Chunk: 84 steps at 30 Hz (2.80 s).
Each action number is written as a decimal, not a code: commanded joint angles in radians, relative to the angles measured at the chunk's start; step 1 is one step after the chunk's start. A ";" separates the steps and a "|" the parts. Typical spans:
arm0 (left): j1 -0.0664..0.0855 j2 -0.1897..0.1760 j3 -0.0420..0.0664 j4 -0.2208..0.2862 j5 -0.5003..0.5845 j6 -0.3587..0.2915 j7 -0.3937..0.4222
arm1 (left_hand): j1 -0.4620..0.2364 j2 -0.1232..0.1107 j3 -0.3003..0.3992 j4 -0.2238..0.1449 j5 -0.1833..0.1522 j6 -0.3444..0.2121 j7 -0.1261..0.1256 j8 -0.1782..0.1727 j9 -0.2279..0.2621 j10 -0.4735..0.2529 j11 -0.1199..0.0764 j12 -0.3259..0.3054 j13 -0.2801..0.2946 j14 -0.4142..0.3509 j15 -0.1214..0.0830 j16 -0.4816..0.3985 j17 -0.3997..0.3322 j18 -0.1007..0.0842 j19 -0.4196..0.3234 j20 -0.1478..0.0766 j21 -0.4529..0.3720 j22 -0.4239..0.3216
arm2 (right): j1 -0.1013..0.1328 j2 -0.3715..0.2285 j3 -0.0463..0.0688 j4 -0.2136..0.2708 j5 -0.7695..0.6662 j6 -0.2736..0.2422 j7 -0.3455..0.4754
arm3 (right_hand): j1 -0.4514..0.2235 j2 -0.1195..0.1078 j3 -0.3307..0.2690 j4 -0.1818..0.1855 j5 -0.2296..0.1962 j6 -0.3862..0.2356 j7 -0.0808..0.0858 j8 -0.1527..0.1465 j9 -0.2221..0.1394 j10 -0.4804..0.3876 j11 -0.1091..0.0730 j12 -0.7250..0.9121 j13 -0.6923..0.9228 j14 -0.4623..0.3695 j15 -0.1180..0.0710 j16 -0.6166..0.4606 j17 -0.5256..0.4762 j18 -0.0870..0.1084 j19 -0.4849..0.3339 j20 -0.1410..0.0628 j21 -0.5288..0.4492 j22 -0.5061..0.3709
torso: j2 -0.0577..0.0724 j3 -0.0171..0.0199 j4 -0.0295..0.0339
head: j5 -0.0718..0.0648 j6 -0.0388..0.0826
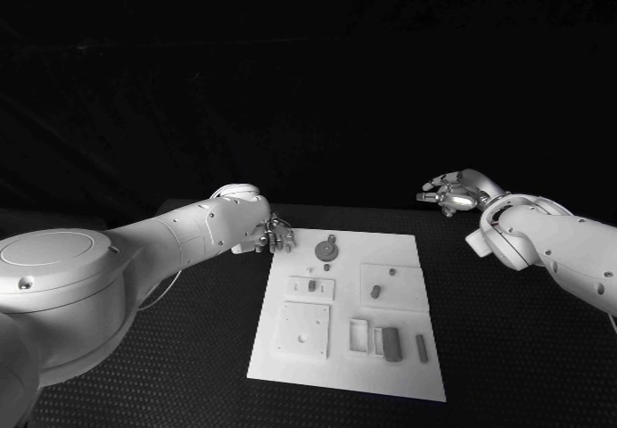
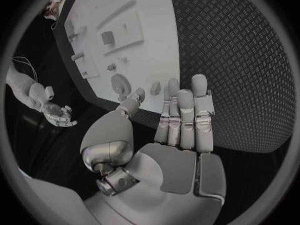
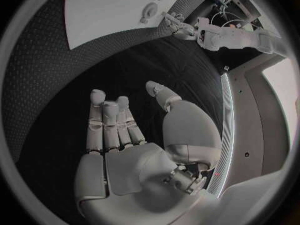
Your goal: Assemble the parts on the task board
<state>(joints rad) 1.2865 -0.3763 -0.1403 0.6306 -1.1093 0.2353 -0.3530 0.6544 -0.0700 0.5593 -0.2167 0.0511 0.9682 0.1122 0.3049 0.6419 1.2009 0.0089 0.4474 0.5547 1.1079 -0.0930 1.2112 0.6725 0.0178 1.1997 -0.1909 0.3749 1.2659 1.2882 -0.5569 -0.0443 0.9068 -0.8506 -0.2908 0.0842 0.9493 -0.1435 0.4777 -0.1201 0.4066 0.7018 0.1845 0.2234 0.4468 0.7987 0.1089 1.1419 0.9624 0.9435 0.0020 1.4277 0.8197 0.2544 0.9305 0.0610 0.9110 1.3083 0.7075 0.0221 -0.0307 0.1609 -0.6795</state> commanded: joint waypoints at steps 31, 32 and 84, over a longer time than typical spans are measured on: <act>-0.013 0.016 0.000 -0.022 0.020 0.000 0.021 | 0.066 0.088 0.011 -0.035 -0.001 0.002 0.010 -0.024 -0.006 0.008 0.009 -0.045 -0.028 0.002 0.003 0.011 -0.001 0.024 0.009 0.004 -0.004 0.018 | 0.000 0.007 0.000 0.004 0.000 0.008 0.008 | -0.006 0.003 0.006 0.000 0.002 -0.002 0.037 0.007 -0.002 -0.007 0.001 -0.004 -0.005 -0.007 0.001 -0.004 -0.002 0.007 -0.003 0.002 -0.004 -0.001 | 0.000 -0.0005 0.0003 | -0.008 -0.013; -0.013 0.017 0.000 -0.022 0.020 0.002 0.020 | 0.069 0.091 0.011 -0.036 -0.001 0.002 0.010 -0.024 -0.006 0.009 0.009 -0.045 -0.028 0.002 0.003 0.011 -0.001 0.024 0.009 0.004 -0.004 0.018 | 0.000 0.007 0.000 0.004 0.000 0.008 0.008 | -0.006 0.003 0.006 0.000 0.002 -0.002 0.037 0.007 -0.002 -0.007 0.001 -0.004 -0.005 -0.007 0.001 -0.004 -0.002 0.007 -0.003 0.002 -0.005 -0.001 | 0.000 -0.0005 0.0003 | -0.008 -0.013; 0.035 -0.220 0.007 0.368 0.184 -0.143 -0.032 | 0.184 0.195 0.058 -0.050 -0.001 0.103 -0.027 -0.007 0.003 0.135 -0.026 -0.086 -0.039 0.069 -0.032 0.048 -0.001 0.023 0.080 -0.023 0.022 0.063 | -0.002 0.007 0.000 -0.026 0.007 0.029 0.007 | -0.009 0.004 0.004 0.002 0.002 -0.003 0.037 0.009 -0.004 -0.006 0.001 -0.004 -0.011 -0.007 0.001 -0.005 -0.003 0.007 -0.003 0.003 -0.008 -0.001 | -0.003 -0.0014 0.0044 | -0.012 -0.027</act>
<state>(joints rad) 1.3197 -0.5920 -0.1342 0.9796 -0.9725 0.1349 -0.3562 0.8293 0.1184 0.6134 -0.2652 0.0457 1.0534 0.0723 0.2911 0.6440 1.2923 -0.0072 0.3660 0.5142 1.1768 -0.1222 1.2540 0.6722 0.0175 1.2730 -0.2144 0.3919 1.3078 1.2877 -0.5513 -0.0443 0.8827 -0.8471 -0.2816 0.0827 0.9493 -0.1435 0.4777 -0.1201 0.4066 0.6995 0.1833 0.2265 0.4445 0.7987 0.1088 1.1420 0.9526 0.9436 0.0019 1.4267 0.8171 0.2499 0.9306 0.0612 0.9080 1.3083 0.7047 0.0209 -0.0268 0.1475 -0.7057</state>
